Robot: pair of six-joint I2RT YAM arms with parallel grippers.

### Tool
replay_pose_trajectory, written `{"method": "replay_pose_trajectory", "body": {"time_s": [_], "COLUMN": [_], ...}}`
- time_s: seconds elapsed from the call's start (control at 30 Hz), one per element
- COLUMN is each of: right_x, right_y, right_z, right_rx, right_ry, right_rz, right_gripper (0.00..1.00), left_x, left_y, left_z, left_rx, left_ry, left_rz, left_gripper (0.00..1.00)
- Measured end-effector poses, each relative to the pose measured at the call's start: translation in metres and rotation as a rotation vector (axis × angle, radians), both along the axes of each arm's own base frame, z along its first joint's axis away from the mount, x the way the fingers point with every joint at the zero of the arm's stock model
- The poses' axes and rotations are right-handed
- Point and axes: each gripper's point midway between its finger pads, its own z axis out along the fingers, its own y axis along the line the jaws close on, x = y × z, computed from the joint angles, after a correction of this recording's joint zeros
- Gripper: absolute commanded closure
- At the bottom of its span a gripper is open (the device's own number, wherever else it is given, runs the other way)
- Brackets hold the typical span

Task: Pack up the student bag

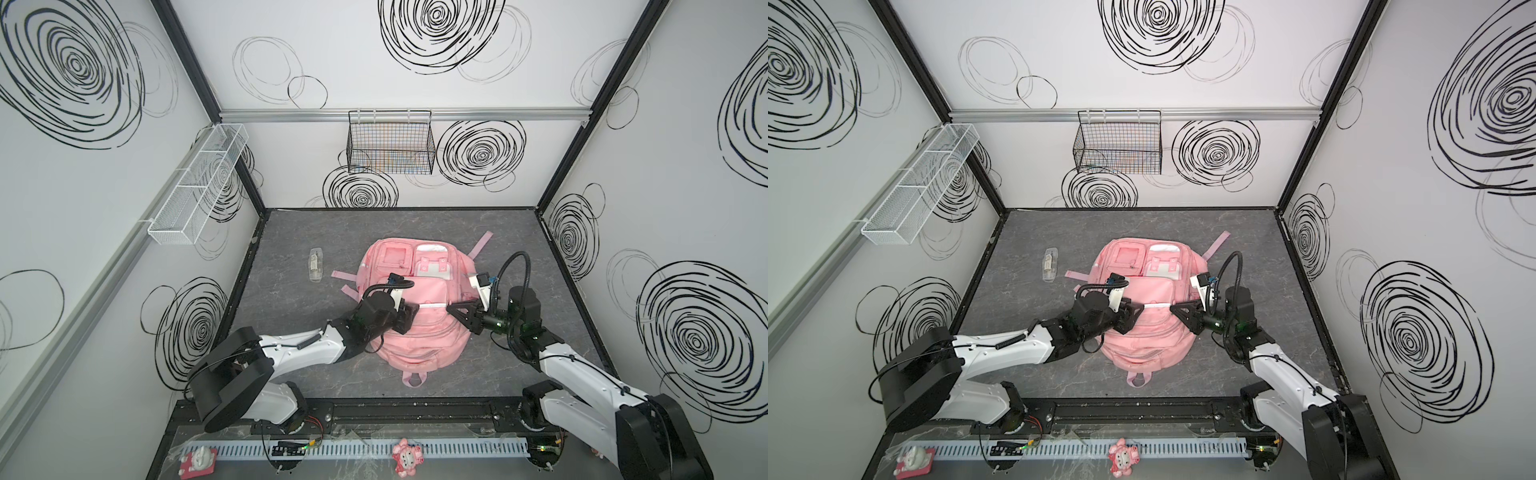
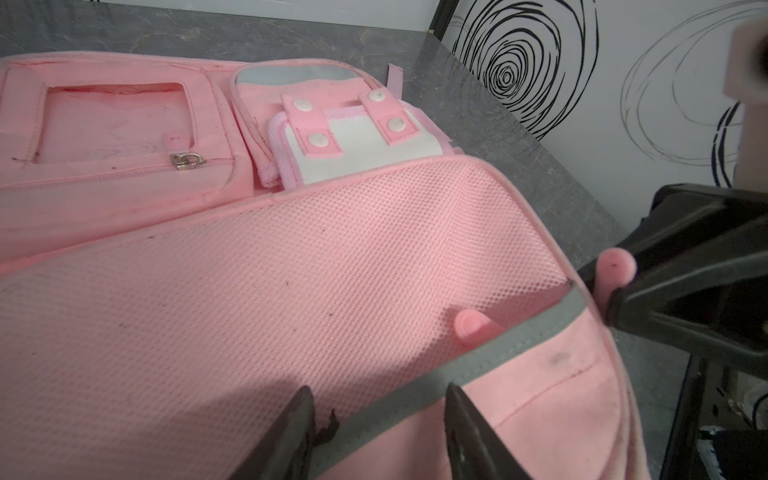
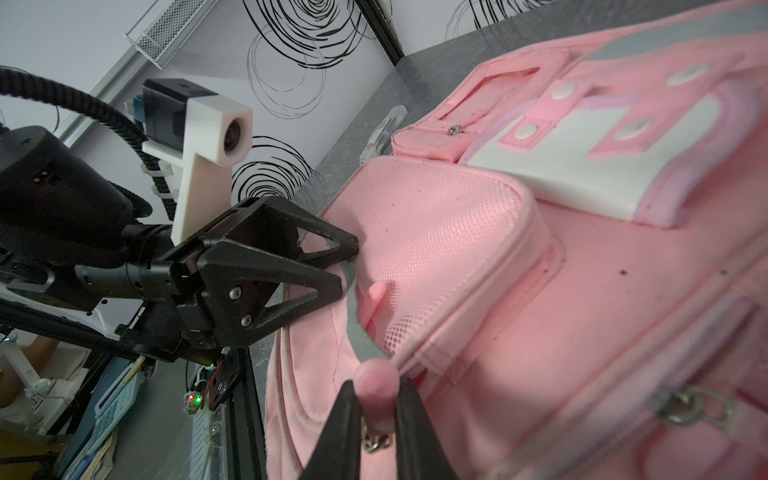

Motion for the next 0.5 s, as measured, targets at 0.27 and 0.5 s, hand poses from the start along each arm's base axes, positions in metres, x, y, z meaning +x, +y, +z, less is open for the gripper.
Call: {"method": "replay_pose_trajectory", "body": {"time_s": [0.27,0.5], "right_x": [-0.003,-0.012], "right_y": [0.000,0.011], "right_z": [0.014,0.026], "right_rx": [-0.011,-0.055], "right_ry": [-0.102,-0.249], "right_rz": [-0.006,0.018], "right_gripper": [0.98,0.99], "left_x": [0.012,0.005], "left_y": [-0.044,-0.084], "left_z": [0.079,0.127], "left_rx": [-0.070,-0.146], "left_ry": [-0.097,-0.119], "left_rz": [-0.139,-0.323], "left_gripper": [0.40,0.41]}}
